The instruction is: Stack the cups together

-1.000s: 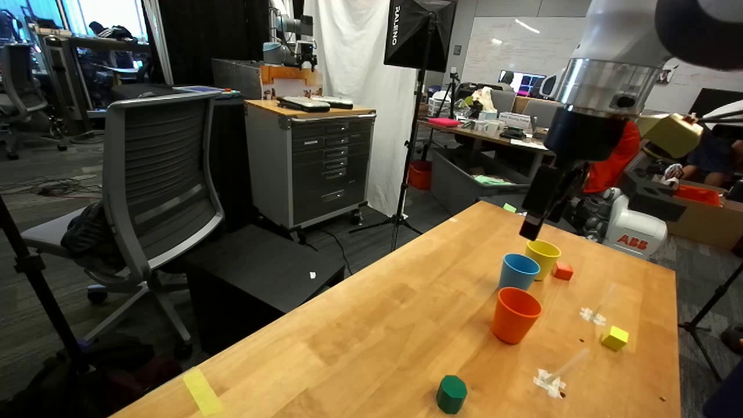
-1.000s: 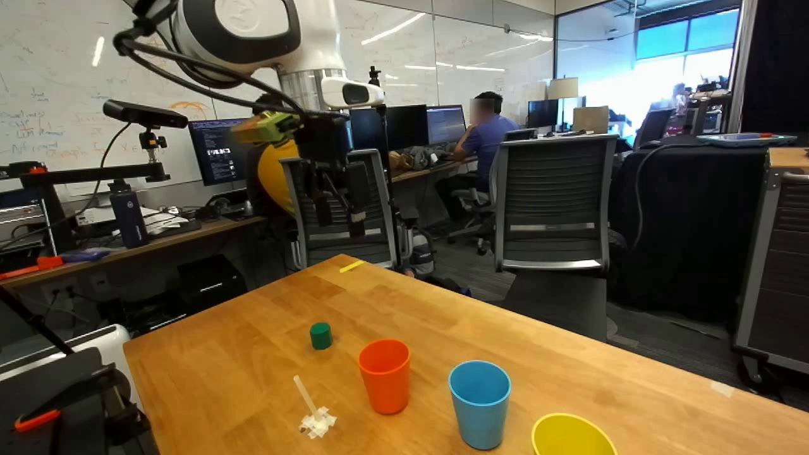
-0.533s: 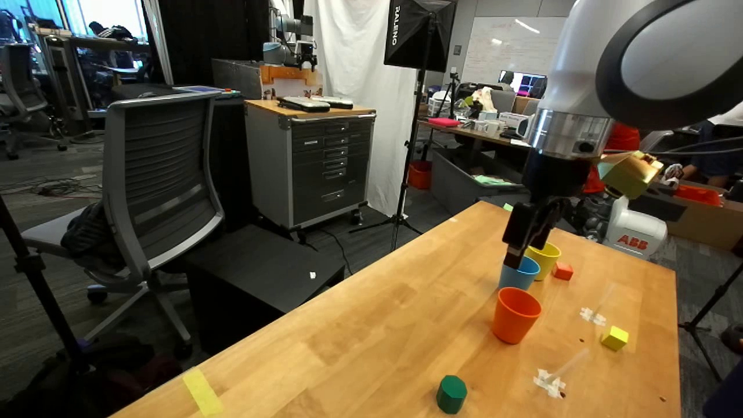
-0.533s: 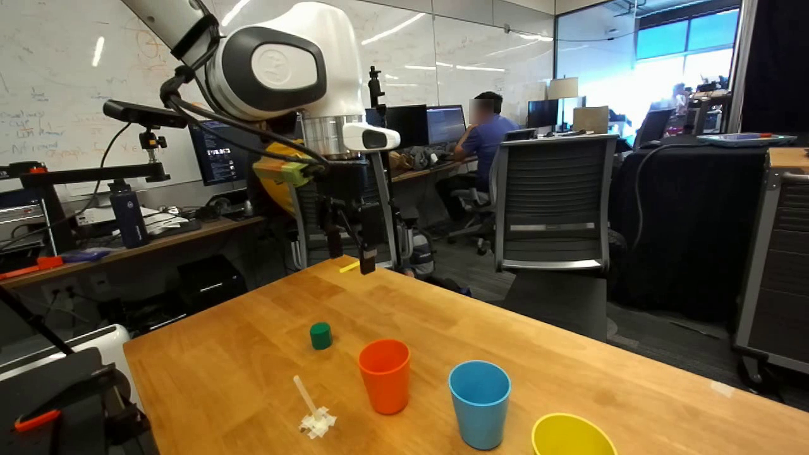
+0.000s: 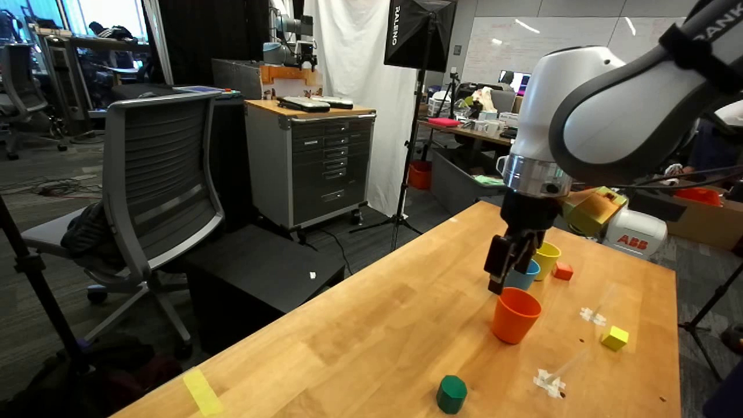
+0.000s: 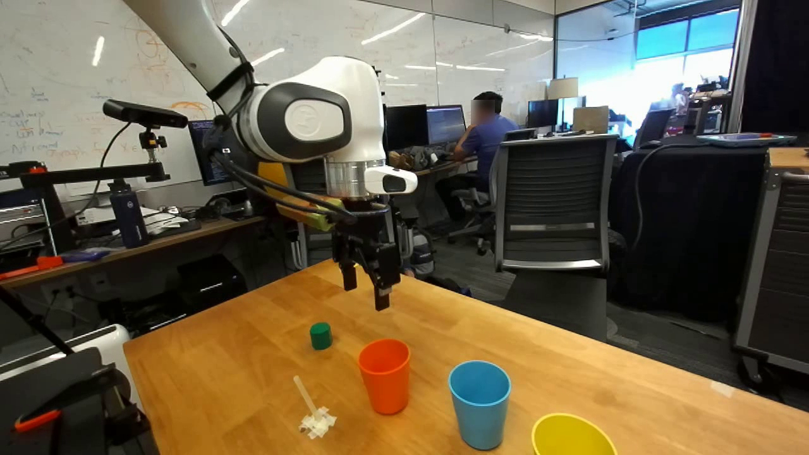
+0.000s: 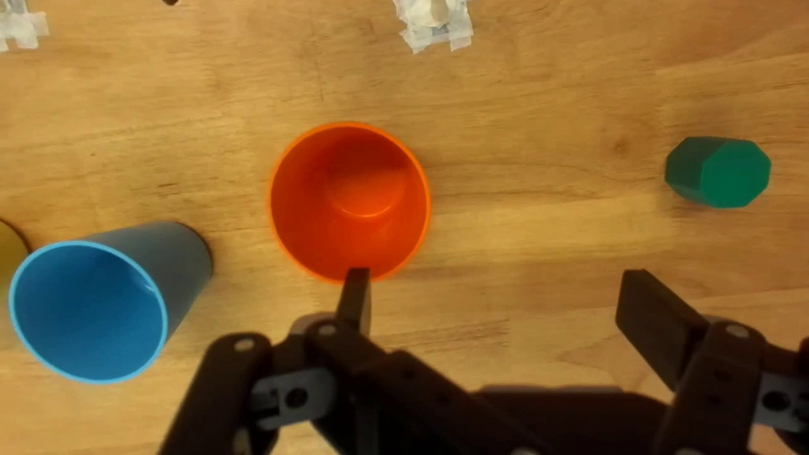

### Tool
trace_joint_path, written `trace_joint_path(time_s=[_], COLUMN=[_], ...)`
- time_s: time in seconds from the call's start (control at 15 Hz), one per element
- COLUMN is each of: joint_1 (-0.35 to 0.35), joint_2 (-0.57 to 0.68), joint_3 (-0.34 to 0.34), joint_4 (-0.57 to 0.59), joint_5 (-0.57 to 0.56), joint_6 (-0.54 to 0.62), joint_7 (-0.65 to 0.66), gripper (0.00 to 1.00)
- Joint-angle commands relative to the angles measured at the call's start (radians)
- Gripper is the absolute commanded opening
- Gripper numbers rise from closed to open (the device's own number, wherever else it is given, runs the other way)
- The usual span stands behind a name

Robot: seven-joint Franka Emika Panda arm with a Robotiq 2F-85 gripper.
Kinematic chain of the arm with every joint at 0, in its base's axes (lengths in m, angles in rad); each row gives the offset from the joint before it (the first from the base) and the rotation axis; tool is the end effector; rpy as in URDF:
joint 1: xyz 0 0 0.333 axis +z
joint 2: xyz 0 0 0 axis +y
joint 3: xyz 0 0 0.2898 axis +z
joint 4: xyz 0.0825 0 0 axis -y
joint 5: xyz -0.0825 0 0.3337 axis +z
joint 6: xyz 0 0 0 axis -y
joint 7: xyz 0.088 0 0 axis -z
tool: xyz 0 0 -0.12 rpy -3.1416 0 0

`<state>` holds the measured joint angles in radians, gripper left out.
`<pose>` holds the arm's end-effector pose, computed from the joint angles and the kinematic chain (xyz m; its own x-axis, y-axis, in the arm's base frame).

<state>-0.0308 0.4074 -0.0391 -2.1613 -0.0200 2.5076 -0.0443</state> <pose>0.5200 -0.0367 0.2057 0.9980 -0.0071 -0.0622 -0.0057 -0.9997 0.0236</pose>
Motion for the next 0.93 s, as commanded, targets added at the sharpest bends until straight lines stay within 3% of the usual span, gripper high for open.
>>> trace_joint_path(time_s=[0.0,0.47,0.87], joint_1=[-0.017,-0.013,0.022], joint_2=[0.085,0.173,0.19], joint_3=[0.003,-0.03,-0.053], joint_4=[0.08,0.118,0.071], joint_5=[0.014,-0.017,-0.073], joint_6=[-0.005,0.016,0.063], joint_7=[0.004,0.038,0.064], gripper=[1.0,1.0,1.0])
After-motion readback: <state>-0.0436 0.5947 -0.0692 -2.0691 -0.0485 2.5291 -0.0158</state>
